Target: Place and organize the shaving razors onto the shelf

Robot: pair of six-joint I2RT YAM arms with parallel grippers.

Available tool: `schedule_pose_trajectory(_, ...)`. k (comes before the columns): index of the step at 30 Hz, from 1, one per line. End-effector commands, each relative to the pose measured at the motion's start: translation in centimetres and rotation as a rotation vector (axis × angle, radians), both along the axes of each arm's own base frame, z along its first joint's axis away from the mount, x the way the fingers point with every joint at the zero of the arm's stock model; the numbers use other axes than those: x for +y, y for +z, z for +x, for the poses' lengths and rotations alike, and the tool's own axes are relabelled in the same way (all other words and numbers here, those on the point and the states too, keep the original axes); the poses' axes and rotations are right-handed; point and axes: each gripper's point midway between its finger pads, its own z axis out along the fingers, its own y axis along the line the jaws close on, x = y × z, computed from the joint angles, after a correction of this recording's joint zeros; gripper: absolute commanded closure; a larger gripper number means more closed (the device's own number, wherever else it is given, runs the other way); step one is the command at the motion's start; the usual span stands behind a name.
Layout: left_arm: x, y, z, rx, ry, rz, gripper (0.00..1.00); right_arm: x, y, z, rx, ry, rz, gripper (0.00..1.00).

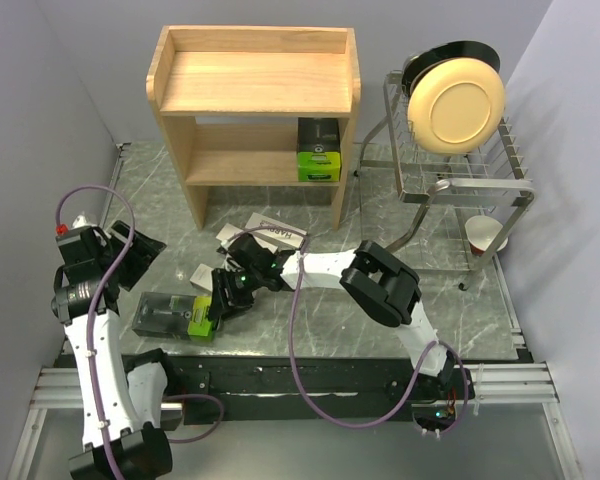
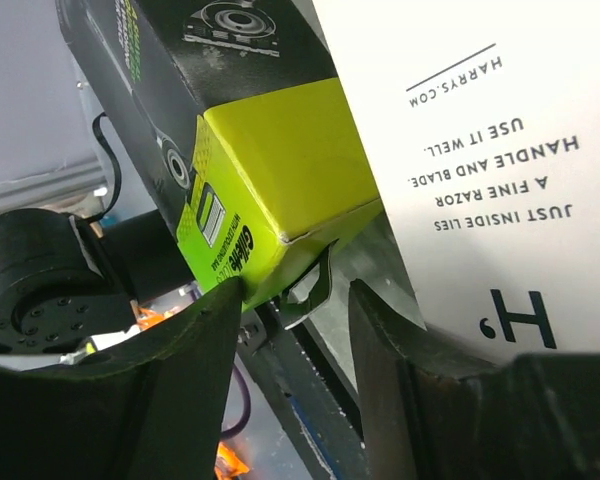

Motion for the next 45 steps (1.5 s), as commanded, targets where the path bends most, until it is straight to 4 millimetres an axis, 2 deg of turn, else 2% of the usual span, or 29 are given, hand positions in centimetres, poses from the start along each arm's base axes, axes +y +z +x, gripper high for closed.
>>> schedule_pose_trajectory(1, 0.0, 1.2, 0.1, -0.060, -0.015, 0.014, 0.26, -0.2, -0.2, 0.1, 0.020, -0.029, -0.026, 0.49)
schedule_pose_trajectory(3, 0.3, 1.0, 0.1, -0.057, -0.004, 0.018, 0.27, -0.5, -0.2, -0.1, 0.053, -0.034, -0.009, 0.48)
schedule_pose_trajectory(4, 0.4, 1.0, 0.1, -0.059, -0.002, 0.023, 0.28, -0.2, 0.5, 0.0, 0.065, -0.038, 0.027, 0.48)
schedule_pose_trajectory(8, 0.2, 1.1, 0.2, -0.077, -0.017, 0.024, 0.28, -0.8, 2.3, 0.6, 0.061, -0.052, 0.098, 0.44)
schedule_pose_trajectory(11, 0.1, 0.4, 0.1, -0.067, -0.021, 0.020, 0.28, -1.3, 2.6, 1.0, 0.067, -0.063, 0.111, 0.43)
schedule_pose_trajectory(15, 0.3, 0.4, 0.2, -0.073, -0.021, 0.027, 0.29, -1.3, 3.1, 1.1, 0.066, -0.065, 0.143, 0.44)
schedule_pose_trajectory(18, 0.6, 0.5, 0.3, -0.071, -0.016, 0.034, 0.28, -1.0, 3.0, 1.3, 0.058, -0.062, 0.145, 0.48)
schedule_pose_trajectory(22, 0.8, 0.4, -0.1, -0.062, -0.006, 0.050, 0.28, -0.5, 1.3, 1.4, 0.089, -0.066, 0.107, 0.57)
schedule_pose_trajectory(28, 2.0, -0.8, -1.3, 0.018, 0.078, 0.071, 0.21, 1.0, 1.7, 1.3, 0.086, -0.018, 0.144, 0.70)
schedule_pose_trajectory(30, 1.6, -1.4, -1.9, 0.072, 0.056, 0.054, 0.22, 1.3, 2.1, 1.3, 0.093, -0.013, 0.162, 0.72)
schedule_pose_trajectory(31, 1.2, -1.8, -2.2, 0.096, 0.042, 0.038, 0.22, 1.6, 2.3, 1.3, 0.093, -0.006, 0.179, 0.78)
schedule_pose_trajectory(34, -1.1, -2.7, -3.7, 0.182, -0.062, -0.047, 0.20, 2.2, 3.8, 1.4, 0.111, 0.005, 0.236, 0.95)
schedule_pose_trajectory(36, -2.7, -1.8, -4.0, 0.137, -0.163, -0.072, 0.17, 2.7, 5.6, 2.3, 0.103, -0.005, 0.294, 1.00)
schedule_pose_trajectory(38, -3.6, -1.4, -4.1, 0.117, -0.219, -0.097, 0.16, 2.8, 7.5, 3.5, 0.093, -0.028, 0.348, 1.00)
schedule_pose_trajectory(40, -4.0, -1.3, -3.9, 0.109, -0.243, -0.117, 0.15, 2.6, 9.6, 6.0, 0.080, -0.100, 0.404, 1.00)
schedule_pose_trajectory(43, -5.3, -0.7, -3.9, 0.075, -0.298, -0.176, 0.15, 2.0, 12.3, 8.7, 0.039, -0.161, 0.453, 1.00)
schedule_pose_trajectory(45, -6.4, -0.3, -4.3, 0.060, -0.341, -0.223, 0.16, 1.5, 14.4, 9.5, 0.020, -0.184, 0.495, 1.00)
